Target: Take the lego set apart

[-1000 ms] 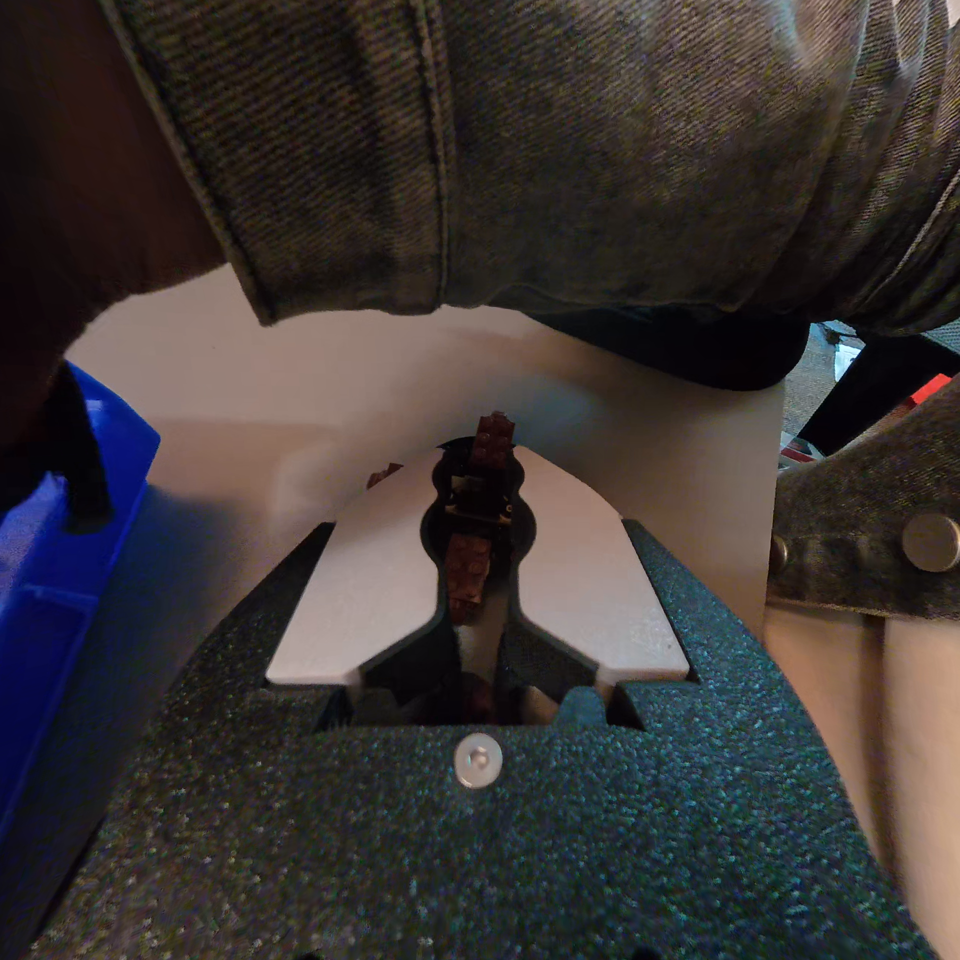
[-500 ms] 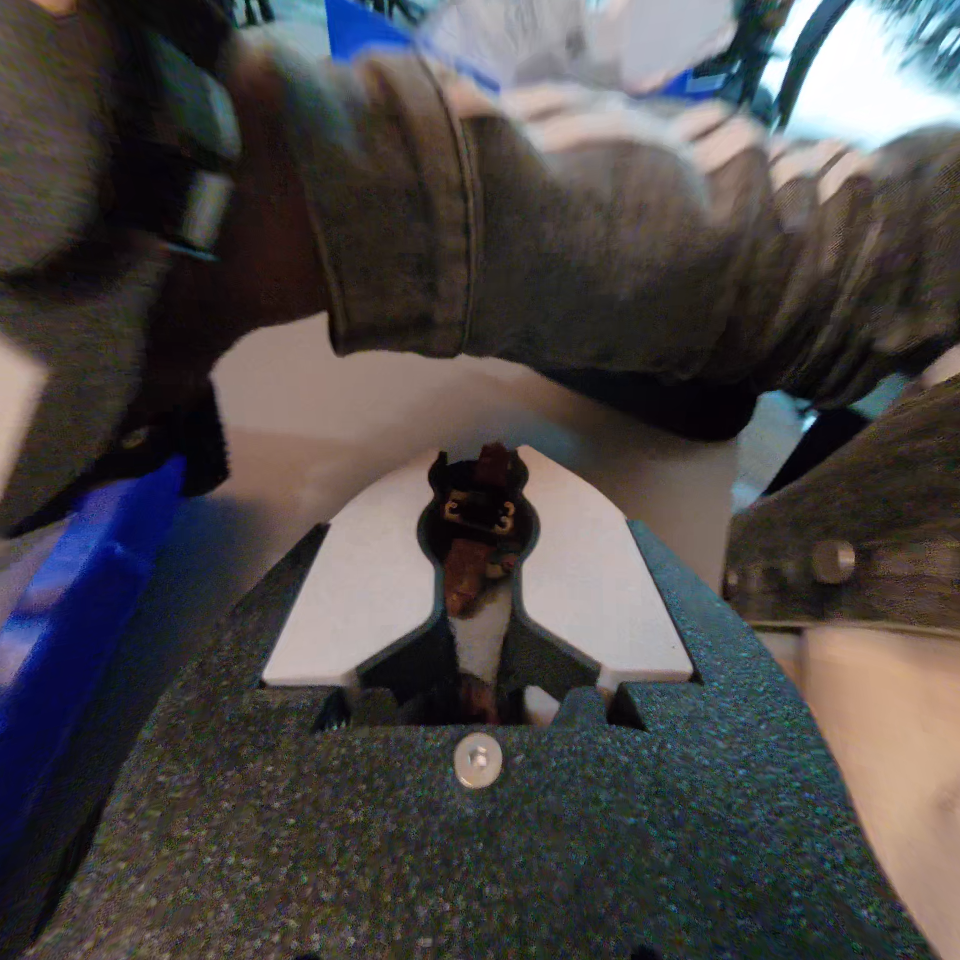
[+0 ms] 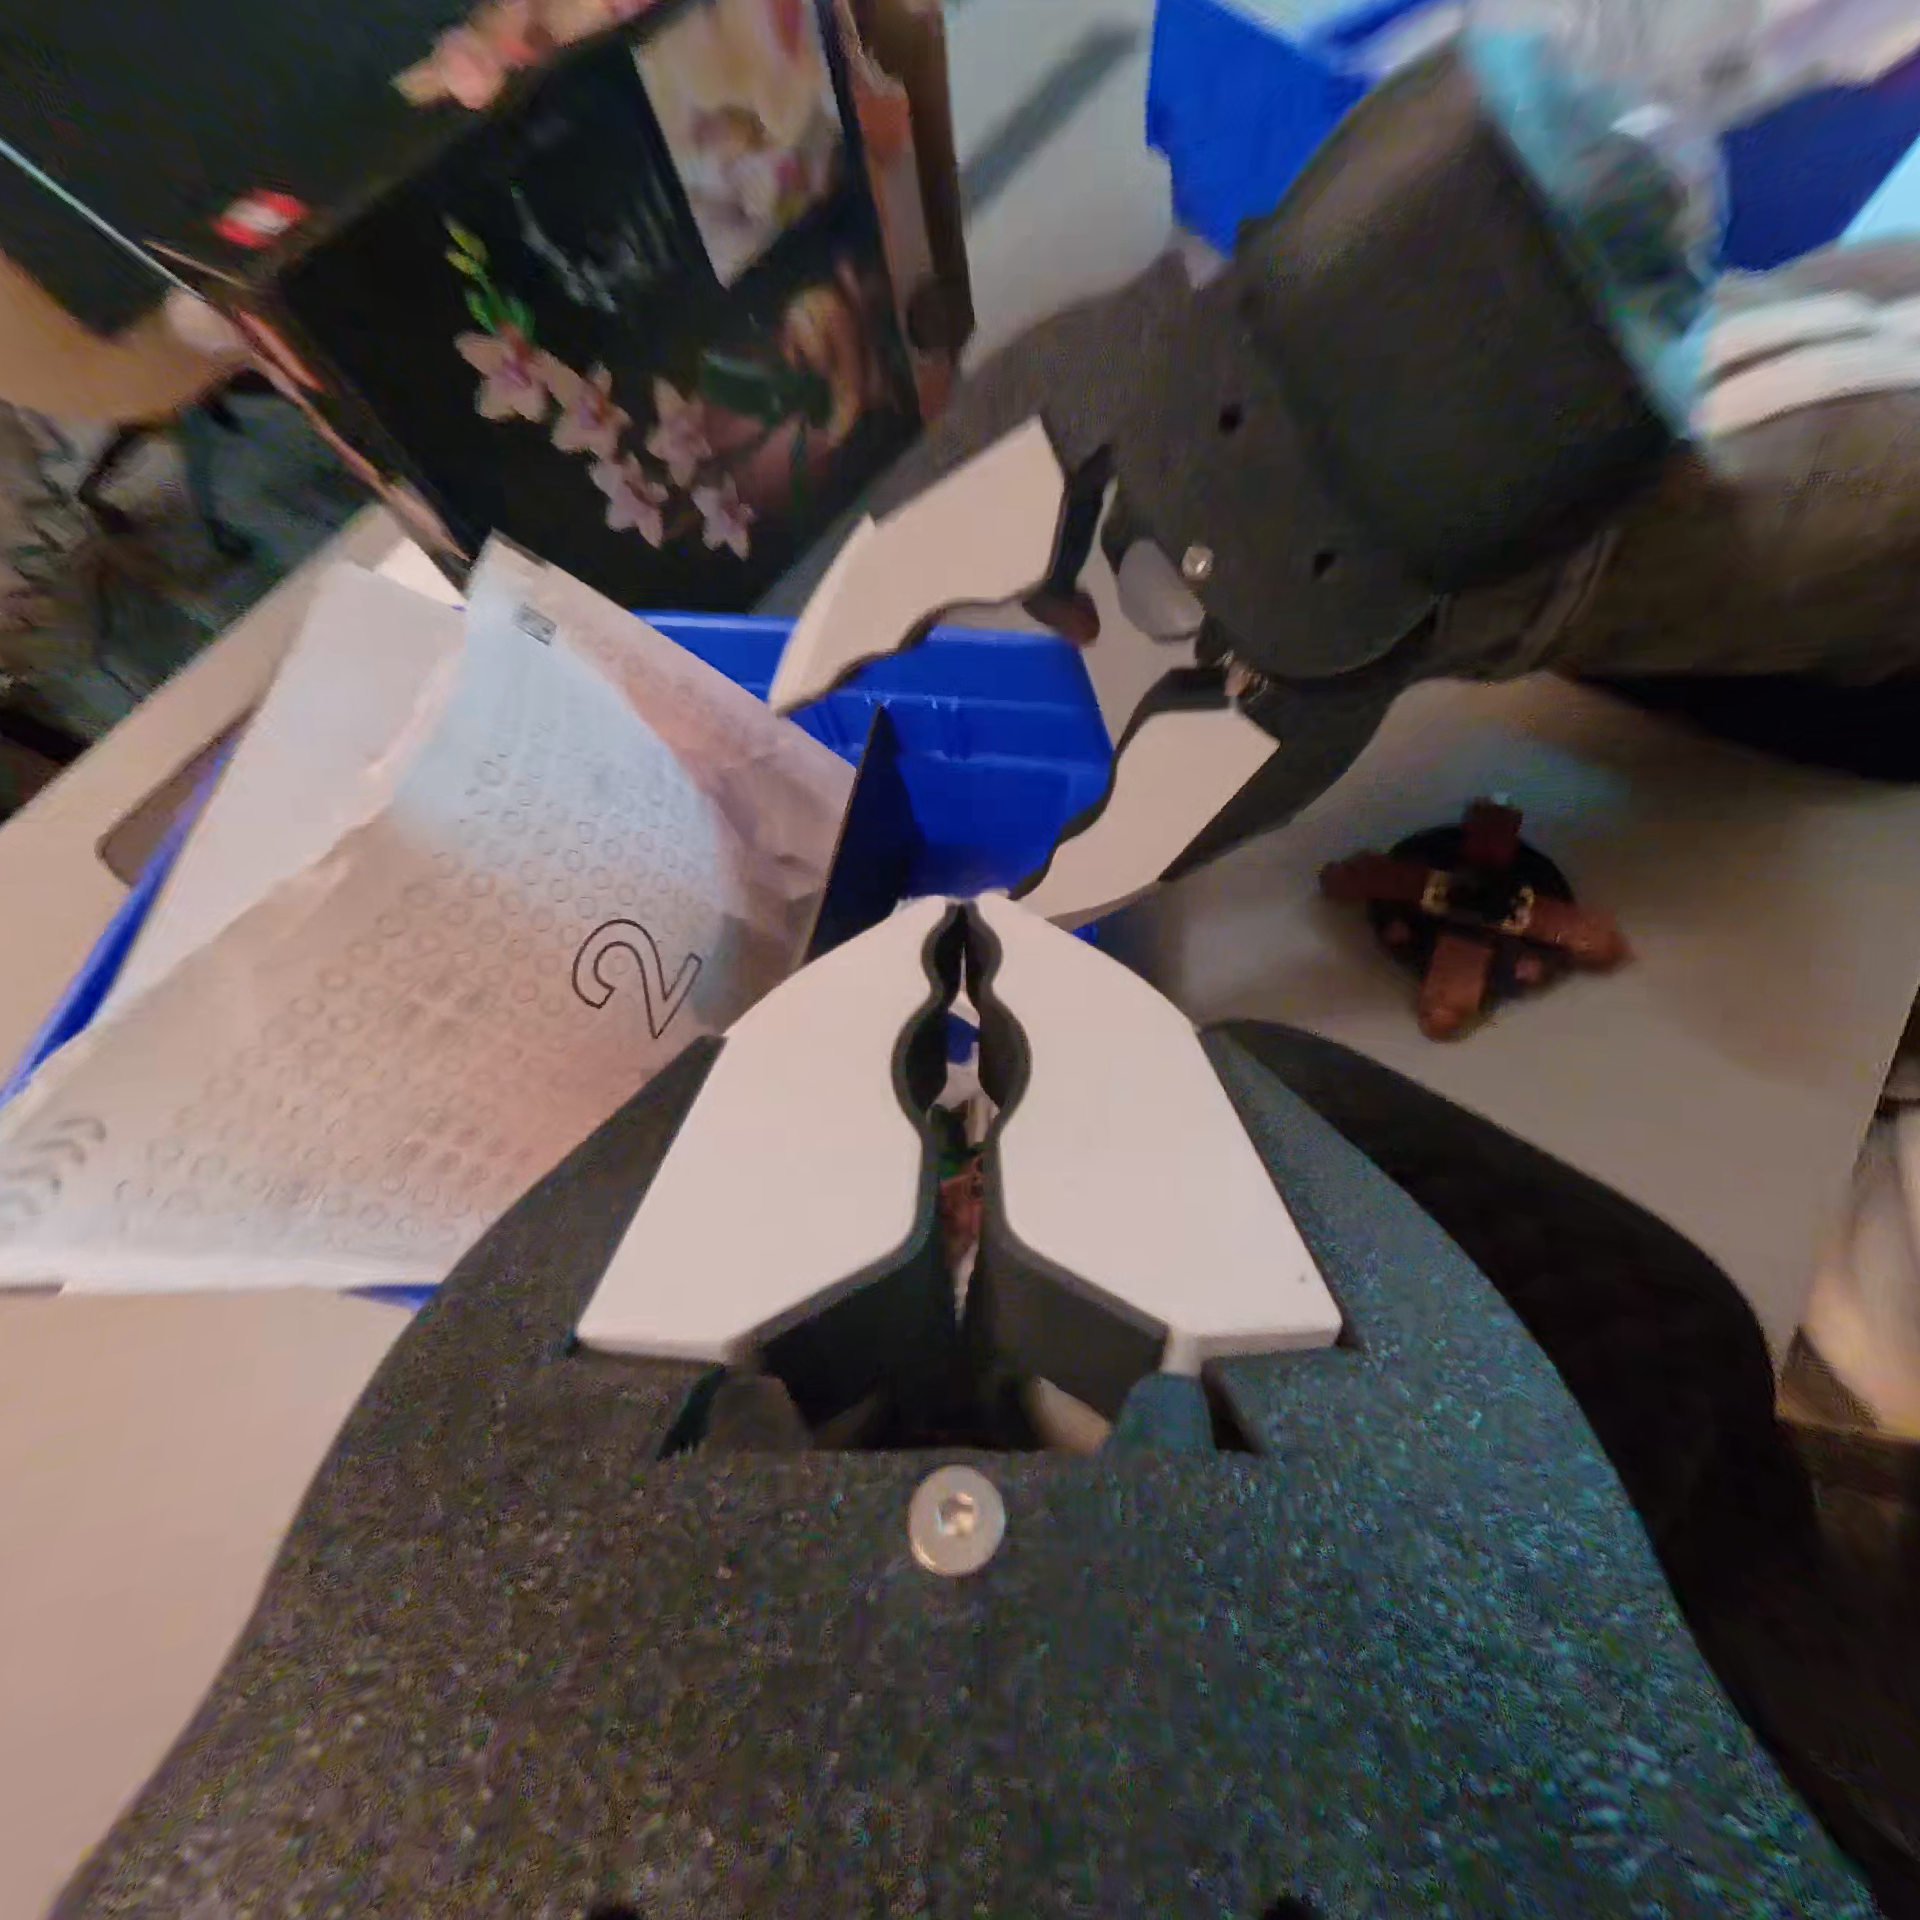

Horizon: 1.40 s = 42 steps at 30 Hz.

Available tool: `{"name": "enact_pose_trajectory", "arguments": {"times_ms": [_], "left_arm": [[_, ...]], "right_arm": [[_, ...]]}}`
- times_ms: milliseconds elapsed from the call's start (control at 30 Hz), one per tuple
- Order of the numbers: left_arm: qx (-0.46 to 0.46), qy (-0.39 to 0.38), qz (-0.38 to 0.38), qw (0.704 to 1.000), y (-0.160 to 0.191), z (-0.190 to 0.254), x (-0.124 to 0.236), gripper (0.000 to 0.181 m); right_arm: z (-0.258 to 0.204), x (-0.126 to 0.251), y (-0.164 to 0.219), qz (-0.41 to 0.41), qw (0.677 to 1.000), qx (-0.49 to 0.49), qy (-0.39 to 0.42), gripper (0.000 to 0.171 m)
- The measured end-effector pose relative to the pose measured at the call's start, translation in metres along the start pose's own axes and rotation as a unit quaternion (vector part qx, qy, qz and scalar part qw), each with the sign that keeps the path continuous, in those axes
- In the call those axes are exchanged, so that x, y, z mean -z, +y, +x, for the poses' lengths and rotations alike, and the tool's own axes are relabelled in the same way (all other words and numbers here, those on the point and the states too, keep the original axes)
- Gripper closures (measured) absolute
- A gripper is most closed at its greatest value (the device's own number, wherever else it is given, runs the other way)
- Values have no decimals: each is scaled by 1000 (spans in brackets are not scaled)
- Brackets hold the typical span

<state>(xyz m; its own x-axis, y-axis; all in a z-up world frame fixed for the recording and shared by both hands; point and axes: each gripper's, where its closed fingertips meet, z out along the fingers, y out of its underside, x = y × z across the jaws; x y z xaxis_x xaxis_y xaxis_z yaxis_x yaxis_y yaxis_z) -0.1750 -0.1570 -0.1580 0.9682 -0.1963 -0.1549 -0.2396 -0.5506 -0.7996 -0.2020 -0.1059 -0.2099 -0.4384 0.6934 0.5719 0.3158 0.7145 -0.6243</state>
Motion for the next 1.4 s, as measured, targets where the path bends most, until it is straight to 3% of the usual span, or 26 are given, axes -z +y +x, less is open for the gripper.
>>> {"name": "enact_pose_trajectory", "arguments": {"times_ms": [133, 467, 833, 967, 1100, 1200, 1333, 1400], "left_arm": [[-28, 7, -89, 996, 12, -15, -24, 181], [-47, 131, -181, 974, 24, 4, -39, 181], [-45, 139, -198, 969, 24, -2, -51, 181], [-56, 106, -199, 973, 21, -15, -42, 181], [-36, 50, -88, 994, -17, -38, 5, 181], [-19, -9, 25, 999, -39, -45, 42, 181], [-11, -34, 170, 985, -44, -26, 66, 148], [10, -63, 202, 977, -37, -26, 71, 144]], "right_arm": [[9, 2, -1, 0, 999, 17, 36, 86], [13, 3, -7, 25, 998, 24, 48, 84], [11, 0, -5, 20, 998, 24, 45, 84], [14, 2, -6, 28, 998, 30, 56, 80], [20, 19, -16, 51, 993, 67, 85, 75], [22, 38, -32, 105, 984, 101, 101, 81], [31, 52, -41, 134, 980, 97, 113, 84], [34, 56, -44, 138, 979, 94, 114, 83]]}}
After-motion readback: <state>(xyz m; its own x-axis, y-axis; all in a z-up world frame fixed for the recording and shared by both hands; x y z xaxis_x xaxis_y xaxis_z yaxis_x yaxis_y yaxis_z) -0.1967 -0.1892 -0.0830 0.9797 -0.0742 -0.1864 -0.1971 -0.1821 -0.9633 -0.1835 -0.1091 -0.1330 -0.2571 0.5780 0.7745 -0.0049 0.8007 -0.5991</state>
